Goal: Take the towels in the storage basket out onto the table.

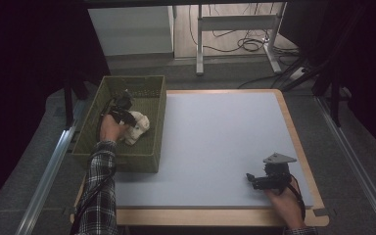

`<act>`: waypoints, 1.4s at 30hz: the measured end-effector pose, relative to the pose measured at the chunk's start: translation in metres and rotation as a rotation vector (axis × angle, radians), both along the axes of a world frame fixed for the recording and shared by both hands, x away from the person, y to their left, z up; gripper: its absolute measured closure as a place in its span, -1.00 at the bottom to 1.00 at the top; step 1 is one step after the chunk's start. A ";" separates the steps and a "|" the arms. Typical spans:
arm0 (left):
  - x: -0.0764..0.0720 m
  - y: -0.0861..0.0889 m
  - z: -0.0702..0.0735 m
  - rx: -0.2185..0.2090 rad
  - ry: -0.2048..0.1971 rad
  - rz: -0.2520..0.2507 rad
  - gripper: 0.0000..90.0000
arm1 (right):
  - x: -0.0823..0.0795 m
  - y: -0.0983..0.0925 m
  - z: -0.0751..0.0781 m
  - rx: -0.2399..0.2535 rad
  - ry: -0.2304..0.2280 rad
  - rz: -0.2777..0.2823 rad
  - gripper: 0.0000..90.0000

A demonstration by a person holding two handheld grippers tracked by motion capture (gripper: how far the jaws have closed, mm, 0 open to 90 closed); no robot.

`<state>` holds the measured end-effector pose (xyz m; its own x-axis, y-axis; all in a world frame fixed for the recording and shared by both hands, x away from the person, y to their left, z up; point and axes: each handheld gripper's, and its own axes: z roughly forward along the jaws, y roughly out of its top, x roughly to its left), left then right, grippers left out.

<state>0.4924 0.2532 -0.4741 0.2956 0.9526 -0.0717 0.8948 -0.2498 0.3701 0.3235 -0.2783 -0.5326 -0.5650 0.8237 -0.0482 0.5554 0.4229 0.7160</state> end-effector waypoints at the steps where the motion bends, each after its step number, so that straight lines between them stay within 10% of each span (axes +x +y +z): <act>1: -0.001 0.000 0.002 -0.005 -0.018 0.003 0.68 | 0.000 0.000 0.000 0.000 0.001 0.000 -0.90; 6: -0.009 0.004 0.009 -0.029 -0.079 -0.014 0.69 | 0.000 0.000 0.000 0.000 0.000 0.000 -0.90; 25: -0.057 0.009 0.061 -0.189 -0.531 -0.031 0.68 | 0.000 0.000 0.000 -0.001 0.000 0.000 -0.90; 42: -0.077 -0.020 0.104 -0.275 -0.701 -0.099 0.68 | 0.000 0.000 0.000 -0.001 0.000 -0.001 -0.90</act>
